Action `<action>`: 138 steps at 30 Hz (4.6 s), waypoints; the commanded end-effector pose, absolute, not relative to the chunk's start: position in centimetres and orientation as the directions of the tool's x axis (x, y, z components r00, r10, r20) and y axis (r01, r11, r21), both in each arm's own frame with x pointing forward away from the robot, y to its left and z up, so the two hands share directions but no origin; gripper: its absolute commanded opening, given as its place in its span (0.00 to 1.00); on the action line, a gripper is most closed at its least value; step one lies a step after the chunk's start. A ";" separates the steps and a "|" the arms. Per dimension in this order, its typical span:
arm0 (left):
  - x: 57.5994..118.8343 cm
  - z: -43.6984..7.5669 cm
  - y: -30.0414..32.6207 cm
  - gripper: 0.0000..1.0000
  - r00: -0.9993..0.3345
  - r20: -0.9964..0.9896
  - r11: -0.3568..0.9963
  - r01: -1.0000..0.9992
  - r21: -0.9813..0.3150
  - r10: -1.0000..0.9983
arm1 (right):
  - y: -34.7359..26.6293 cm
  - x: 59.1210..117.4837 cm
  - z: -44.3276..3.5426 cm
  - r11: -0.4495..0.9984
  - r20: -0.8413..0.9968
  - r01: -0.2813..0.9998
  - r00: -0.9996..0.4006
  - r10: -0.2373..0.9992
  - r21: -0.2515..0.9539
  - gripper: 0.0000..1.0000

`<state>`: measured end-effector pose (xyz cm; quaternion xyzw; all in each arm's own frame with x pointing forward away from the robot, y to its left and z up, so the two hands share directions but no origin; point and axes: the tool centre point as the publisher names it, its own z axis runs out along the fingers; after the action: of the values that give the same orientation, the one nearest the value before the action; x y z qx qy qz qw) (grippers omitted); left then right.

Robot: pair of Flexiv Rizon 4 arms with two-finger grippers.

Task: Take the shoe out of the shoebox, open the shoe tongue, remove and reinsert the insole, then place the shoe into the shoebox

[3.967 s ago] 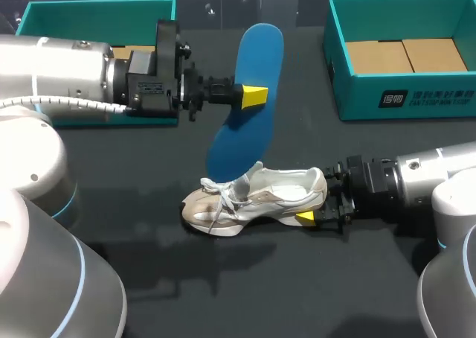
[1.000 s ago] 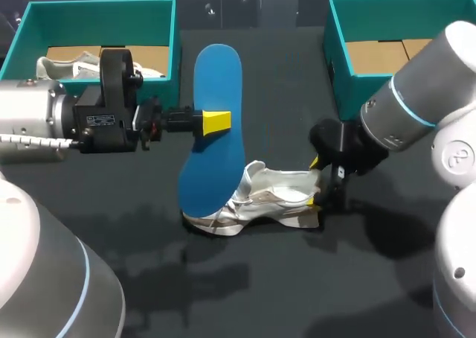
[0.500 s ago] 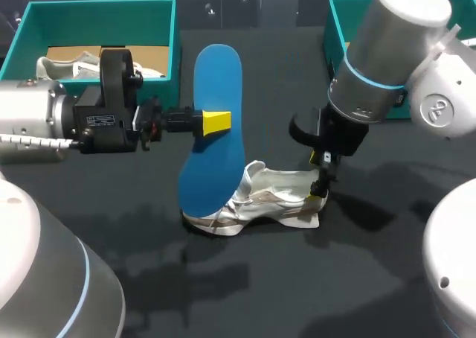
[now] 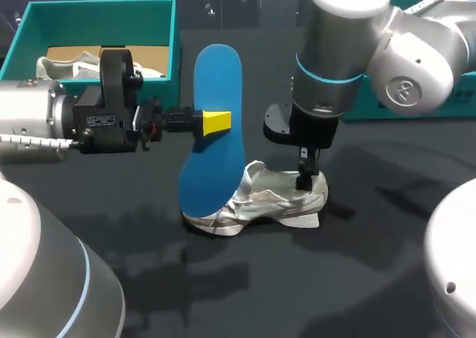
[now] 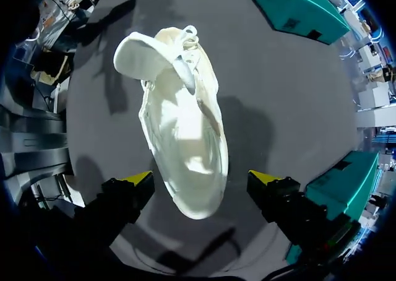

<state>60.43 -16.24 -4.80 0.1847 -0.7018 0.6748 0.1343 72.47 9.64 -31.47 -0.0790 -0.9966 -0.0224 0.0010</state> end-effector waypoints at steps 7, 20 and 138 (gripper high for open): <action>60.4 -4.9 -16.3 0.00 -0.896 0.437 0.019 -0.440 -0.898 -0.079 | 11.8 74.8 -32.9 0.989 -0.007 0.129 -0.992 0.129 -0.070 1.00; 60.4 -4.9 -16.3 0.00 -0.896 0.437 0.019 -0.440 -0.898 -0.079 | 12.5 75.2 -35.3 0.992 -0.063 0.117 -0.991 0.115 -0.039 1.00; 60.4 -4.9 -16.3 0.00 -0.896 0.437 0.019 -0.440 -0.898 -0.079 | 15.2 70.4 -38.1 0.179 0.156 0.967 -0.208 0.966 0.179 0.00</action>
<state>60.43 -16.25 -4.80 0.1847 -0.7017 0.6749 0.1342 70.21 15.20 -37.46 -0.6298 -0.7681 -0.1156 -0.0001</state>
